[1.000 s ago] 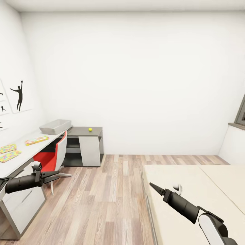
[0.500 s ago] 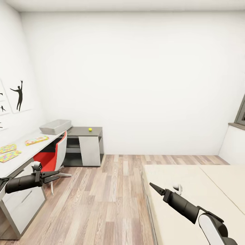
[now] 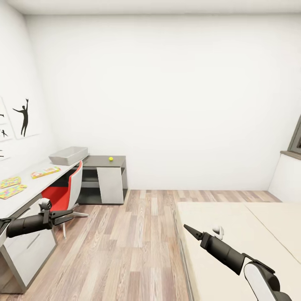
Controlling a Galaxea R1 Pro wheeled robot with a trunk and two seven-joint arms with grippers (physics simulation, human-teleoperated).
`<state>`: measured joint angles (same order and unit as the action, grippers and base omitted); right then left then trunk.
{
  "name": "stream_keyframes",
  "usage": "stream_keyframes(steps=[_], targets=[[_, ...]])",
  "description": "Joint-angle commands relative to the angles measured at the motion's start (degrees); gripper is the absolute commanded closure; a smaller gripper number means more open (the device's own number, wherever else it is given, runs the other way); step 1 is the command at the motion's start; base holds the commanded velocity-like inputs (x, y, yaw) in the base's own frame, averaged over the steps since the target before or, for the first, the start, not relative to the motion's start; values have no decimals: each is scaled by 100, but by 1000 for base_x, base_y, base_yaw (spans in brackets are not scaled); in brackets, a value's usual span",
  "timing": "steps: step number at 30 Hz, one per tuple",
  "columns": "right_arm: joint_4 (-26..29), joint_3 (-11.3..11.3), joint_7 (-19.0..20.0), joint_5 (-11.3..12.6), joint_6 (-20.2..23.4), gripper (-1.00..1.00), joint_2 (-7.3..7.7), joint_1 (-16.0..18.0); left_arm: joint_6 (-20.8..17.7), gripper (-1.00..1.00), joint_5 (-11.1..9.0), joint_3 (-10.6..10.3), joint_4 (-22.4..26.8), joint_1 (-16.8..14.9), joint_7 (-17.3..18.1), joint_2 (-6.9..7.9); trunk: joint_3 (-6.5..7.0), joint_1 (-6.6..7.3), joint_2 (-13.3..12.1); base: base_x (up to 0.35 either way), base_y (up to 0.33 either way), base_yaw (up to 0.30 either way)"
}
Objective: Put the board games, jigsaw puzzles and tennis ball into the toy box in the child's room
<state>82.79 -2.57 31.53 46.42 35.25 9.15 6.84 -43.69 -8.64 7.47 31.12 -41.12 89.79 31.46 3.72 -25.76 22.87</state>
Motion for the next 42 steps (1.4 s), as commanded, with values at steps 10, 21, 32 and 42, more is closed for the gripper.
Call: stream_keyframes(steps=[10,21,32,42], targets=[[0,-7,2,34,43,-100,0,2,-60,-100,2,0,-1,-1,21,1,-3,-2,4,-5,0,0],[0,-7,2,34,44,-100,2,2,-61,-100,2,0,-1,-1,21,1,-3,-2,4,0,0,0],[0,-14,2,41,43,-100,2,2,-60,-100,2,0,-1,-1,21,1,-3,-2,4,0,0,0],[-3,-11,2,35,43,-100,0,2,-60,-100,2,-7,-1,-1,21,1,-3,-2,4,0,0,0]])
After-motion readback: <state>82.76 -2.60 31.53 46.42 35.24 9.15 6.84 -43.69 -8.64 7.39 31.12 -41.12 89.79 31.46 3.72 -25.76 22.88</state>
